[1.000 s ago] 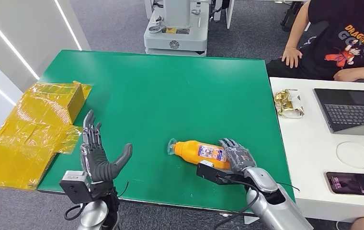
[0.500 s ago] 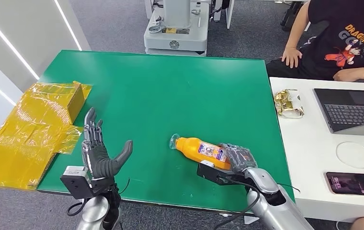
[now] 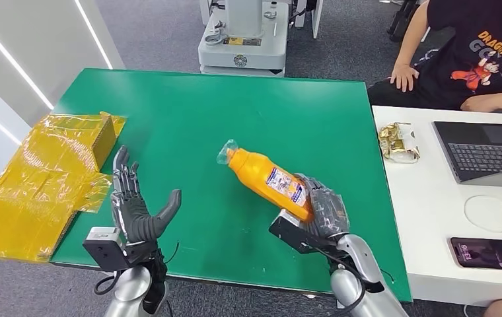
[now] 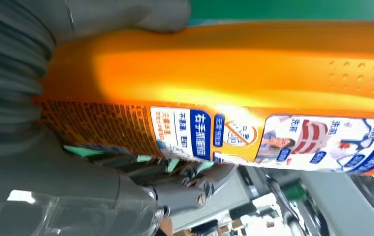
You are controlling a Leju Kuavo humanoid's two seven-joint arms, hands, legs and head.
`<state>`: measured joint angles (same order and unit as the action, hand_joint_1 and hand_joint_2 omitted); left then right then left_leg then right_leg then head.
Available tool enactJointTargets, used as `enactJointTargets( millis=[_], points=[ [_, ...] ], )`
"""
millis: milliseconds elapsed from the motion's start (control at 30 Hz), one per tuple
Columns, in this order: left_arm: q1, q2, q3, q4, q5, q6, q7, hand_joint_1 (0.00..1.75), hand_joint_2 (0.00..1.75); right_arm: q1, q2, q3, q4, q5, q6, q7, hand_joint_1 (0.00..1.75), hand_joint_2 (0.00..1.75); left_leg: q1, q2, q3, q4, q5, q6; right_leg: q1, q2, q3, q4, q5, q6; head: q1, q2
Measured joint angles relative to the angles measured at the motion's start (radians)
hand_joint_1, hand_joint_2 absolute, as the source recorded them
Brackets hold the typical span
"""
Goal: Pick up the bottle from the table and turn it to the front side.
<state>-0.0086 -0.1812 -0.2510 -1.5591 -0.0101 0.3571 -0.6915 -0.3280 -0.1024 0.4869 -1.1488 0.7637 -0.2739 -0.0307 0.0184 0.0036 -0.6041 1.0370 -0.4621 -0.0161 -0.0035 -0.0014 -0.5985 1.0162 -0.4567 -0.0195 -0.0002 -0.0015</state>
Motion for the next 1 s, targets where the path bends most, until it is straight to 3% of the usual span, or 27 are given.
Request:
enactJointTargets(
  millis=[300,433,700,833,1000],
  points=[
    [-0.005,-0.003,-0.006,0.003,0.004,-0.01,-0.004,0.0,1.75,0.065,0.042,-0.021,-0.078,-0.049,-0.16,-0.124,1.75,1.75,0.0,0.0,0.0,0.0,0.0,0.0,0.0,0.0,0.0,0.0,0.0,0.001,0.0,0.0],
    [-0.005,-0.003,-0.012,0.004,0.019,-0.024,-0.007,0.0,1.75,0.085,0.046,-0.021,-0.108,-0.068,-0.181,-0.154,1.75,0.0,0.0,0.0,0.0,0.0,0.0,0.0,0.0,0.0,0.0,0.0,0.0,0.001,0.0,0.0],
    [-0.007,-0.002,-0.028,0.006,0.039,-0.035,-0.008,0.0,1.75,0.091,0.051,-0.013,-0.125,-0.09,-0.177,-0.186,1.75,0.0,0.0,0.0,-0.001,0.0,0.0,0.0,0.0,0.0,0.0,0.0,0.0,0.001,0.0,0.0],
    [-0.011,-0.001,-0.033,0.008,0.042,-0.035,-0.008,0.0,1.75,0.085,0.057,-0.006,-0.122,-0.094,-0.167,-0.193,1.75,1.75,0.0,0.0,-0.001,0.0,0.0,0.0,0.0,0.0,0.0,0.0,0.0,0.001,0.0,0.0],
    [-0.021,0.008,-0.062,0.016,0.002,0.002,-0.008,0.0,1.75,0.055,0.067,0.028,-0.091,-0.1,-0.116,-0.209,1.75,1.75,0.0,0.0,-0.001,0.0,0.0,0.0,0.0,0.0,0.0,0.0,0.0,0.001,0.0,0.0]
  ],
)
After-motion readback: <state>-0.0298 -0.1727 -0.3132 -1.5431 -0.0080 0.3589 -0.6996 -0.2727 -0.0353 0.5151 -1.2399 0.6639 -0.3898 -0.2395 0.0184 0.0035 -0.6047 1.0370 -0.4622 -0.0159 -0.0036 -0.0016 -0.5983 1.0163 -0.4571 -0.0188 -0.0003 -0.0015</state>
